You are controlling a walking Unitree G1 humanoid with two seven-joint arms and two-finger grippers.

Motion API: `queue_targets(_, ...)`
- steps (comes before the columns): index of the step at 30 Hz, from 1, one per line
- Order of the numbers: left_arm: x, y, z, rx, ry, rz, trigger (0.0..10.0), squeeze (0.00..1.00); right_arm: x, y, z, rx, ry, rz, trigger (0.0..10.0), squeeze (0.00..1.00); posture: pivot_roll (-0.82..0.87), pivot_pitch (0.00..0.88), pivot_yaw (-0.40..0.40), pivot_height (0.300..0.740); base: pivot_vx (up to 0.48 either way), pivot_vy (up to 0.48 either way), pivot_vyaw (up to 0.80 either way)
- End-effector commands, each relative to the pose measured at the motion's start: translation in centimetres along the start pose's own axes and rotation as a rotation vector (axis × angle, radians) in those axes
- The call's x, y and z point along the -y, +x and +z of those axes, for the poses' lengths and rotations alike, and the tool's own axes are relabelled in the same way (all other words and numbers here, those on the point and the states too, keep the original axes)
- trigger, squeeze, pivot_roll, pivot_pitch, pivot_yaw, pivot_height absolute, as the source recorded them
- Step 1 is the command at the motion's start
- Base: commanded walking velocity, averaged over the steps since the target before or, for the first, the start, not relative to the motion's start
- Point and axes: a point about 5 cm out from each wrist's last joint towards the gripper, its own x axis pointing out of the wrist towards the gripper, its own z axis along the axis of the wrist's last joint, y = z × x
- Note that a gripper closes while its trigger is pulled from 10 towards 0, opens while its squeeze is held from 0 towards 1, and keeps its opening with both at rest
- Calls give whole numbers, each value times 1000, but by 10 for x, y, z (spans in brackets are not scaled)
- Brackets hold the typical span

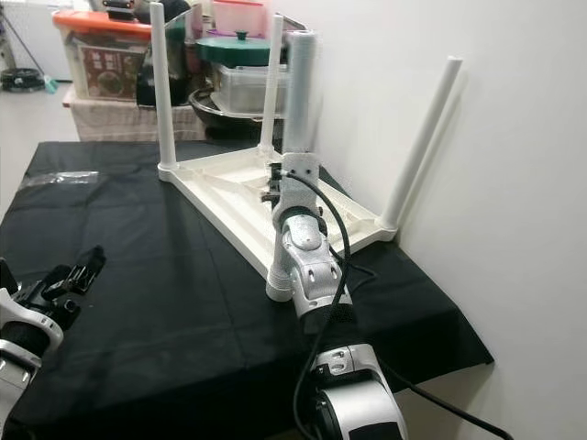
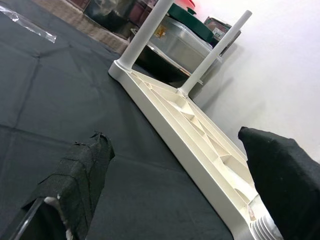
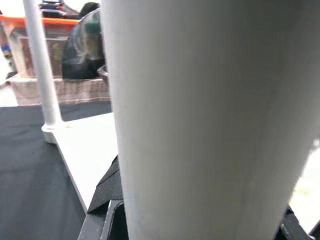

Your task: Building children table

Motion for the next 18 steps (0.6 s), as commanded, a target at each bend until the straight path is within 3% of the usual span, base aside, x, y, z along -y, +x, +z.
queue_targets(1,0,-2,-1,2,-5,8,10000,0,17,-24,-110,-531,11,-78,0,0,-12,0,-115,740,0,0,0)
queue_targets(13,-1,-1,0,7,-4,11,10000,0,15,-27,-118,-585,66,-150,0,0,-3,0,-113,740,0,0,0)
queue_targets(18,-2,-2,2,10,0,14,10000,0,24,-25,-108,-515,56,-264,0,0,-5,0,-112,740,0,0,0)
